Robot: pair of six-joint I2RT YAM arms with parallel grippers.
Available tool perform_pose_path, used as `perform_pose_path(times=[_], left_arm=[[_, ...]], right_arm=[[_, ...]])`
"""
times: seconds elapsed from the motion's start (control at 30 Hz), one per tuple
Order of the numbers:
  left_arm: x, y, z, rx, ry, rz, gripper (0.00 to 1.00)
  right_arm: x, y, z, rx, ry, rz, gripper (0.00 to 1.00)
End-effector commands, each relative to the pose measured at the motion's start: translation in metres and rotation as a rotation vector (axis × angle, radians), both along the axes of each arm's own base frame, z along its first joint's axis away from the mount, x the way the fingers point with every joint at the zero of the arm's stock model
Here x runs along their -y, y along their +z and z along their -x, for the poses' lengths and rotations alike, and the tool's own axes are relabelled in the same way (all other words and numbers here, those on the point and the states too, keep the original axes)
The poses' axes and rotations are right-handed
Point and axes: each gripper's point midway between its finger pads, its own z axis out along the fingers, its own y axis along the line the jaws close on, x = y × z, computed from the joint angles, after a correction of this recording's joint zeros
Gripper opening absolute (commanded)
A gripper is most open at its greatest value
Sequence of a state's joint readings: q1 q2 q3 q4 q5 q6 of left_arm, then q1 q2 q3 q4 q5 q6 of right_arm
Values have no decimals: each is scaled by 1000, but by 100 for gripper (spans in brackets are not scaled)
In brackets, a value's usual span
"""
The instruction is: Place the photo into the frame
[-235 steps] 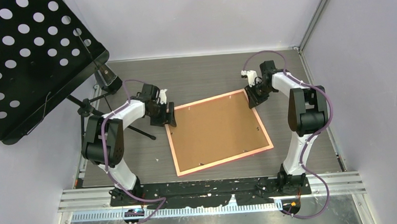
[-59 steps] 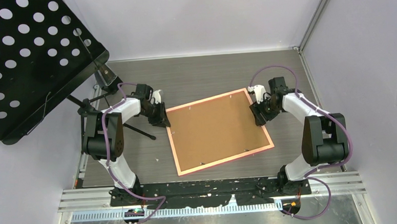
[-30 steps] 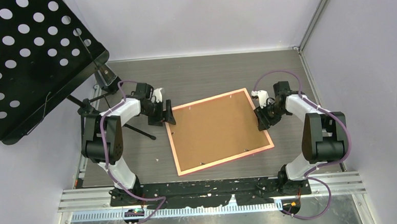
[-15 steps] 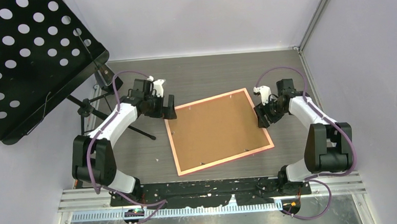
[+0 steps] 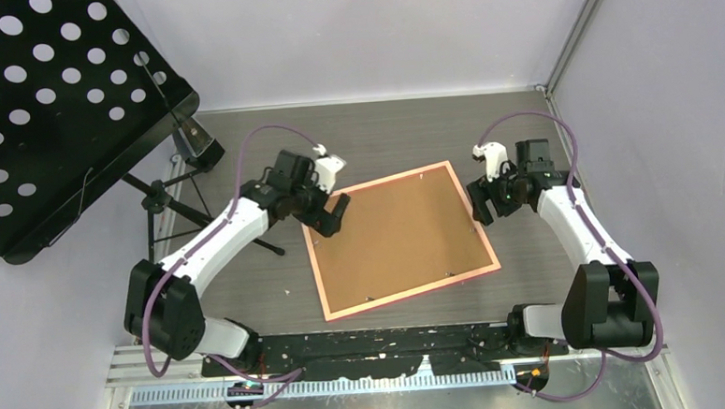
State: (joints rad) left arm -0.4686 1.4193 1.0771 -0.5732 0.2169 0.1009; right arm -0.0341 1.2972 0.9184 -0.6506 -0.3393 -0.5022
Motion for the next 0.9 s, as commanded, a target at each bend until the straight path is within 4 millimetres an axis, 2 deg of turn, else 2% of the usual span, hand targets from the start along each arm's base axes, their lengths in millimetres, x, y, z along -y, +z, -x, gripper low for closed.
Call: perform_pose_path(times=[0.0,0.27,0.57,0.87], left_arm=[[25,11,25,44,-166,-63,100],[76,-6,83,-33,-407,-137,99],[125,-28,145,-48,-615,-245,84],[162,-53,181,-29,-691,-325,68]], right_arm=[[2,25,-9,88,-53,-9,84],[6,34,-1,120,-99,-7,88],[14,30,-1,132,-144,24,88],[19,25,-1,124,-163,39,87]])
